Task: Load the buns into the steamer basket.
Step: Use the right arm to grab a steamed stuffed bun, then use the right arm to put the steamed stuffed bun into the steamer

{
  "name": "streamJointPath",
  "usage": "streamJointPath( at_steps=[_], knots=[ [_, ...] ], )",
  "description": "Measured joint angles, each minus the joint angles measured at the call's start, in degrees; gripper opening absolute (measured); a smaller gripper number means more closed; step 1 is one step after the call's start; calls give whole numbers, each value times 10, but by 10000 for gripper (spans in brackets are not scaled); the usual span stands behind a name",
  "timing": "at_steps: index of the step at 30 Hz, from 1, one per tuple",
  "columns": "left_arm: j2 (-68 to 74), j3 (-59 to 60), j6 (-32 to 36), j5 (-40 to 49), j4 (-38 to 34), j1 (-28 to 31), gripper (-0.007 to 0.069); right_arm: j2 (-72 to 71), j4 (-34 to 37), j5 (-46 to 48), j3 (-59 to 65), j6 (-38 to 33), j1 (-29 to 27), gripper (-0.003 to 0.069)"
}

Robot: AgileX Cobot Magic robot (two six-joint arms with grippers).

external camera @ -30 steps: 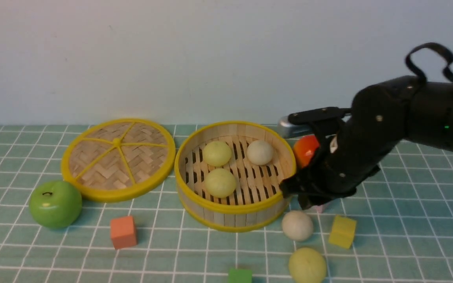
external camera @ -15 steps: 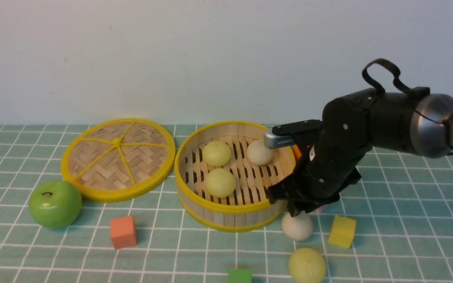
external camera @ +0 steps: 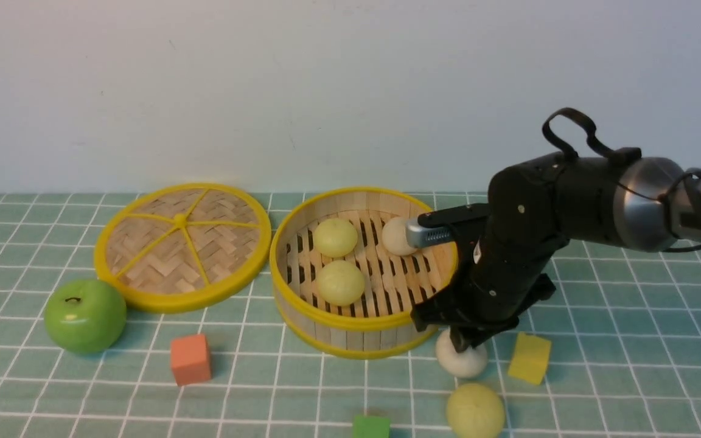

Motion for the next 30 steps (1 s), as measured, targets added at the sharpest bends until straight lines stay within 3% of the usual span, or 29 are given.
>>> streamJointPath(
  at_steps=[3,7,12,16,22,30],
  knots=[
    [0,0,0,0,0,0,147,-6,0,16,-1,0,0,12],
    [0,0,0,0,0,0,149,-25,0,54,-16,0,0,12],
    [0,0,0,0,0,0,149,-52,3,123,-123,0,0,12],
    [0,0,0,0,0,0,149,-49,11,97,-182,0,0,12],
    [0,0,0,0,0,0,152,17,47,-19,-199,0,0,12],
    [0,0,0,0,0,0,158,91,78,-47,-199,-6,0,12]
  ],
)
